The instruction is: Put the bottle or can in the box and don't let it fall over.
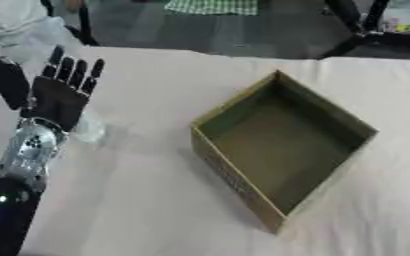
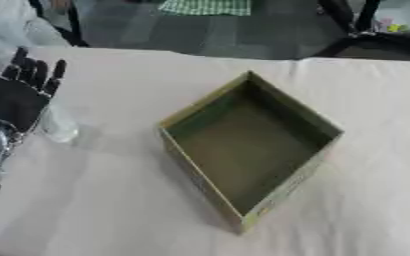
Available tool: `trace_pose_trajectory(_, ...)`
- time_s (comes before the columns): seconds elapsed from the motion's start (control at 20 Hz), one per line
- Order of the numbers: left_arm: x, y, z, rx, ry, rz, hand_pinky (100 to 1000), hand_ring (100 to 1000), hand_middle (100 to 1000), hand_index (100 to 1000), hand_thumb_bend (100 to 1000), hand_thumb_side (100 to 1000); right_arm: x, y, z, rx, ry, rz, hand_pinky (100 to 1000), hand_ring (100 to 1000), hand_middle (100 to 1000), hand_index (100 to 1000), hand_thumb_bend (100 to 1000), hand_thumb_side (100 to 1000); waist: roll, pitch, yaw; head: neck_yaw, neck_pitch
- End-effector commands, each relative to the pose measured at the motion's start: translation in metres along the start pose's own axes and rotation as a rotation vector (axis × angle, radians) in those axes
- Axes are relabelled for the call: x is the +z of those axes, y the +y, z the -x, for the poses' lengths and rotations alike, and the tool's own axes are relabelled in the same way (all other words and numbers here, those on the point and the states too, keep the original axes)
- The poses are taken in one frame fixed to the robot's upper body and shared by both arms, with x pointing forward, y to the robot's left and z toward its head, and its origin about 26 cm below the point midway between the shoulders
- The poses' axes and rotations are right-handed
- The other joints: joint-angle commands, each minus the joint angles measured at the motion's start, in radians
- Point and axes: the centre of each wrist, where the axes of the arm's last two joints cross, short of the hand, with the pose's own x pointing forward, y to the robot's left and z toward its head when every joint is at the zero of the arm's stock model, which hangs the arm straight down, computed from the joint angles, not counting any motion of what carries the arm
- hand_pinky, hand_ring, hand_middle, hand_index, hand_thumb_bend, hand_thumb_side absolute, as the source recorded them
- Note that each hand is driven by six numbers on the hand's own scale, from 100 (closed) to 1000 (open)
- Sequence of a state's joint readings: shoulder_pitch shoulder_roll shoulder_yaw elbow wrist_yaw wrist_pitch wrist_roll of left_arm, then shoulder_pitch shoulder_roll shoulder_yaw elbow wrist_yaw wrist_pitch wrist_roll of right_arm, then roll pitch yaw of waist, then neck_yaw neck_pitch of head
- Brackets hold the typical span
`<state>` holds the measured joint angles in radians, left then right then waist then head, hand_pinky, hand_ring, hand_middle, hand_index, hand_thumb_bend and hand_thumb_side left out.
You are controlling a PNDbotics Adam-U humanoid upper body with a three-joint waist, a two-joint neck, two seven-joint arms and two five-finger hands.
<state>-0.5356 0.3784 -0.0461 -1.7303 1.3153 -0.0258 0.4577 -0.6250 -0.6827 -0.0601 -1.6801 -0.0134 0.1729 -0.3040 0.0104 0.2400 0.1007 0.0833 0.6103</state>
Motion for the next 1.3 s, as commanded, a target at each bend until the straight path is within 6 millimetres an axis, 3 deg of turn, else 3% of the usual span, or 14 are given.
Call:
trace_pose_trajectory(0.05,-0.004,-0.006,-0.008,-0.012,-0.009,0.020,646,373,266,1000,723,726,-0.006,-0.008,-0.009,0.019,-0.033,0.010,808,739,730,877,100,705,-0.001,-0.012,-0.002,0.005,-0.013)
trace_pose_trajectory(1.3,-0.018,-0.003,-0.012,-0.011,-0.018,0.002,646,370,263,1000,725,730,-0.007,-0.008,-0.009,0.020,-0.032,0.005,809,739,730,878,100,712,-0.001,-0.001,-0.013,0.007,-0.014)
